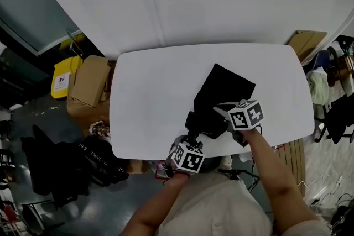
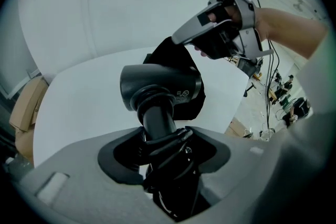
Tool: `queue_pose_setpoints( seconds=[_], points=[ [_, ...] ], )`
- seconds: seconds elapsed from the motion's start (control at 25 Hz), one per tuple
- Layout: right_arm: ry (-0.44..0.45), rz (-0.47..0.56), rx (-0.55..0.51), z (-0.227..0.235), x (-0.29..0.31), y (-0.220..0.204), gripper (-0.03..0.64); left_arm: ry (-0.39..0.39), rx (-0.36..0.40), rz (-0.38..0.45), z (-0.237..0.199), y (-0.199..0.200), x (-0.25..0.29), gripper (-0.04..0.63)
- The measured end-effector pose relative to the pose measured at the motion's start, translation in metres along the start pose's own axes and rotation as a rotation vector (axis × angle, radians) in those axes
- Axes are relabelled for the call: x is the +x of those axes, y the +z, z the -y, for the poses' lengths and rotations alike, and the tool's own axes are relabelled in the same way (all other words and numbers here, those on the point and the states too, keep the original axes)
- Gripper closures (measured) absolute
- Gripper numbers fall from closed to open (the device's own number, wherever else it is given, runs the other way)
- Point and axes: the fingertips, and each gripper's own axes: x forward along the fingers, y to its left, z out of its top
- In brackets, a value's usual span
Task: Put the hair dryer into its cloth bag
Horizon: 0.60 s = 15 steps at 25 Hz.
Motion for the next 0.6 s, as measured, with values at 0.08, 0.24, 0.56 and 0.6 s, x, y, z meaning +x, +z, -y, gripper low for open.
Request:
queue_pose_setpoints(
  seconds=[0.08, 0.24, 0.56, 0.6],
  points=[
    [-0.001, 0.001, 0.005, 0.0, -0.001, -0.001, 0.594, -0.036, 0.007, -0.011, 0.012, -0.001, 0.002, 0.351],
    [-0.004, -0.001, 0.006, 0.002, -0.002, -0.002, 0.594, -0.07, 0.082, -0.046, 0.031, -0.007, 0.003, 0.351],
    [0.0, -0.012, 0.007, 0.001, -0.005, -0.009, 0.594, -0.053, 0.337, -0.107, 0.038, -0.007, 0.004, 0.351],
    [0.0, -0.014, 0.007, 0.001, -0.005, -0.01, 0.594, -0.064, 0.384, -0.11, 0.04, -0.006, 0.004, 0.351]
  ],
)
